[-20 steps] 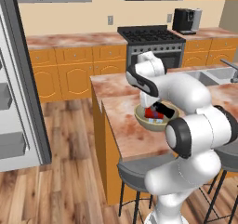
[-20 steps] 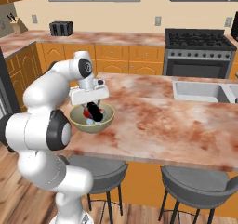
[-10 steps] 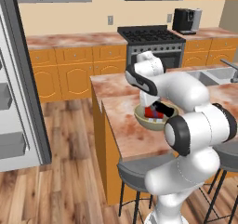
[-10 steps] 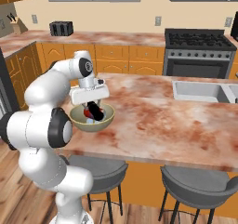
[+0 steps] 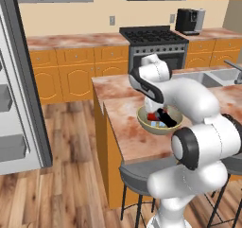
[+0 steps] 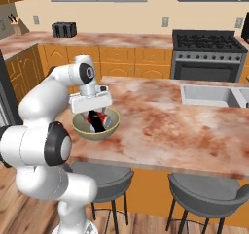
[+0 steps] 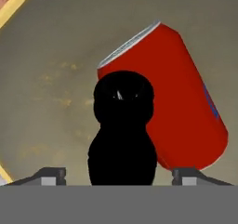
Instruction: Open the fridge, grab two sodas, and place both sodas inside the bowl with ice on the dining counter.
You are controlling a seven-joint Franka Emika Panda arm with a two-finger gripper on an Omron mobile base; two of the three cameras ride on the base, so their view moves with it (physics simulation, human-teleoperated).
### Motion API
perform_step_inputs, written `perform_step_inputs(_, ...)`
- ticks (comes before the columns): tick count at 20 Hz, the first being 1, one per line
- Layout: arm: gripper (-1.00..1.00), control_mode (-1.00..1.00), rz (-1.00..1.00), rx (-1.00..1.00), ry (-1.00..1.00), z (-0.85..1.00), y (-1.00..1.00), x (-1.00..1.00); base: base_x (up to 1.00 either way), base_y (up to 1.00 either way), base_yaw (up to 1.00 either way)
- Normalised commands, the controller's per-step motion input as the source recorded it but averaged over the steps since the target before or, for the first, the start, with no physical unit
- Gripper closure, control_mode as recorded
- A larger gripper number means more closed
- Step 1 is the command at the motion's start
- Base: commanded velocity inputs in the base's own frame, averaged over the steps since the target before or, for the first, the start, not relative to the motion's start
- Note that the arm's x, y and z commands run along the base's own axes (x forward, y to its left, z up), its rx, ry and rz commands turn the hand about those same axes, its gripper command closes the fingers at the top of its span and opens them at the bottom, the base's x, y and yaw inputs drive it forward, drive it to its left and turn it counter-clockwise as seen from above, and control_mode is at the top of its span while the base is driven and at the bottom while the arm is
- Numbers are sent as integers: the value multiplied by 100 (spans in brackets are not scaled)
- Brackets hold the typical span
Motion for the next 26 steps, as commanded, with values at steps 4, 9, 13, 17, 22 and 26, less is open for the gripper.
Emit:
perform_step_inputs(4, -100, -100, 1, 0, 0, 28, 0, -15, 0, 0, 0)
perform_step_inputs(9, -100, -100, 3, 0, -2, 62, 0, -25, 0, 0, 0)
perform_step_inputs(13, -100, -100, 1, 0, -5, 46, 0, -64, 0, 0, 0)
perform_step_inputs(17, -100, -100, 0, 8, -12, 5, 0, -99, 0, 0, 0)
perform_step_inputs(22, -100, -100, 0, 20, -38, 1, 0, -100, 0, 0, 0)
perform_step_inputs(26, -100, -100, -10, 16, -22, 66, 0, -62, 0, 0, 0)
